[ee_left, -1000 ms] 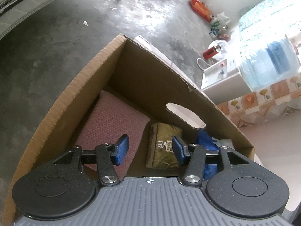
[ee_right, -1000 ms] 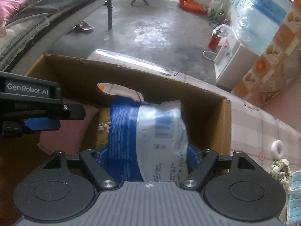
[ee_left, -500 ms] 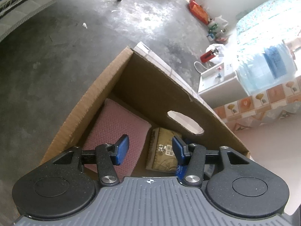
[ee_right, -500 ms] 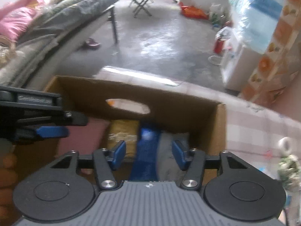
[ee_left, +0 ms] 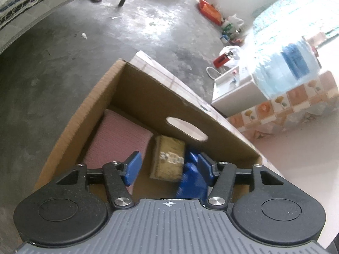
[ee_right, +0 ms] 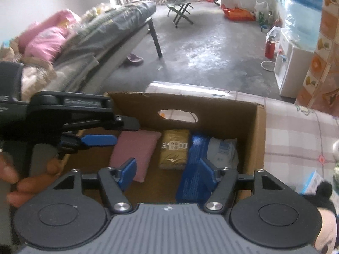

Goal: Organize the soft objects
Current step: 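Move both tools from the box over to the light blue towel on the bed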

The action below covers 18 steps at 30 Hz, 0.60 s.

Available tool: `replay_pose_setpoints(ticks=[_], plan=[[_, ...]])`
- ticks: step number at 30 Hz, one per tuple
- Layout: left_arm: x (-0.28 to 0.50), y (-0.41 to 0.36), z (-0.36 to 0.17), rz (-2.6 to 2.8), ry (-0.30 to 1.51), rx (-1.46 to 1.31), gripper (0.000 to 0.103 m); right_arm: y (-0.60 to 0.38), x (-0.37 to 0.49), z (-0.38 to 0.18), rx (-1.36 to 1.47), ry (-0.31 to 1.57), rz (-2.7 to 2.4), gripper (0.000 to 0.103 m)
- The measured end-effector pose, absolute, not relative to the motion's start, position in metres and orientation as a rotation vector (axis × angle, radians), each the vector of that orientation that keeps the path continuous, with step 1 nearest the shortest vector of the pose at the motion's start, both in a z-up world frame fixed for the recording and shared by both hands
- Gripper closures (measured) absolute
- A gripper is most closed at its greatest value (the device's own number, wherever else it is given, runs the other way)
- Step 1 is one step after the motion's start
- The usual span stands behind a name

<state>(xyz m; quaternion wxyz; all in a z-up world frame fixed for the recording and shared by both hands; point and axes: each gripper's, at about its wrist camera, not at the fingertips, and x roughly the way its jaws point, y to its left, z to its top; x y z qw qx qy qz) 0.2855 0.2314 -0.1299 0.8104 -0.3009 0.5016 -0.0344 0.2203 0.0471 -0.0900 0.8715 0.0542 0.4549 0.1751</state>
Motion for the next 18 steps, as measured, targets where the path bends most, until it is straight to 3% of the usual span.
replay_pose_setpoints(ticks=[7,12,18], plan=[[0.260,0.211,-0.096,-0.122,1.052,-0.579,0.036,0.011,0.175,-0.066,0.211,0.918,0.379,0.028],[0.229,0.195,-0.074,-0.139,1.047,-0.531,0.035,-0.021,0.141,-0.051,0.283,0.893,0.380,0.014],[0.179,0.177,-0.047,-0.091,1.041,-0.477,0.035,-0.059,0.103,-0.041,0.342,0.918,0.402,0.013]])
